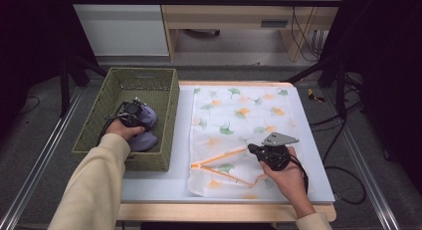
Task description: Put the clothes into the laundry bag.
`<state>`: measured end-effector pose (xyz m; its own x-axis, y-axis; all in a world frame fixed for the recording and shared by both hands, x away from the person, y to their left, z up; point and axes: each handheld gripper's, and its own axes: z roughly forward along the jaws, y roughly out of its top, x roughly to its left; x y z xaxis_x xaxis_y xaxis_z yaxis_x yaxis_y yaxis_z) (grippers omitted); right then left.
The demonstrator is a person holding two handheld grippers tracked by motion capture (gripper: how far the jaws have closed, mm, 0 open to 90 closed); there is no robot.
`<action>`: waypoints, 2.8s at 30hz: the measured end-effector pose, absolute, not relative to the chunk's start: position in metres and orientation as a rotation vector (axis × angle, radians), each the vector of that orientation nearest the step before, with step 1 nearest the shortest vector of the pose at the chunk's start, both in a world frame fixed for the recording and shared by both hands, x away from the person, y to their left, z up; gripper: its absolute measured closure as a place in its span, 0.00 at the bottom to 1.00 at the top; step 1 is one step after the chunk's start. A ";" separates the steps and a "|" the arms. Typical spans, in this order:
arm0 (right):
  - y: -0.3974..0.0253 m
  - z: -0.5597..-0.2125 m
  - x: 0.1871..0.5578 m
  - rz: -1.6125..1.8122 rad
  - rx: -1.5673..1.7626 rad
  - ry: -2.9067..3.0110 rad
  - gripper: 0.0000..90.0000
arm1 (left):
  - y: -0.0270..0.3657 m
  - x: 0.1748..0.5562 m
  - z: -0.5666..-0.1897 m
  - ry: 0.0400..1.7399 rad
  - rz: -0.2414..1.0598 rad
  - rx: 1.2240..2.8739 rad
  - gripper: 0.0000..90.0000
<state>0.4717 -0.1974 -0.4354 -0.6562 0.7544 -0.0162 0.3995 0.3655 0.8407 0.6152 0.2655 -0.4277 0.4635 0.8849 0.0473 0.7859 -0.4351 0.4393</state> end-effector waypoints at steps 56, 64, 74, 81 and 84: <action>-0.202 -0.419 0.485 1.291 1.056 2.277 0.99 | 0.170 0.471 -0.272 0.783 0.708 1.931 0.76; -0.199 -0.402 0.499 1.292 1.081 2.366 0.99 | 0.128 0.458 -0.271 0.677 0.599 1.900 0.76; -0.202 -0.391 0.511 1.277 1.117 2.422 0.99 | 0.088 0.443 -0.282 0.578 0.487 1.896 0.76; -0.205 -0.389 0.513 1.309 1.143 2.415 0.99 | 0.066 0.431 -0.288 0.517 0.426 1.908 0.76; -0.207 -0.389 0.514 1.324 1.160 2.402 0.99 | 0.060 0.428 -0.290 0.499 0.407 1.907 0.76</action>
<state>0.5142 -0.2067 -0.3885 -0.6853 0.6966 0.2124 0.5514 0.3059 0.7761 0.4279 0.0596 -0.2901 0.8540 0.5179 0.0496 0.1525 -0.3403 0.9279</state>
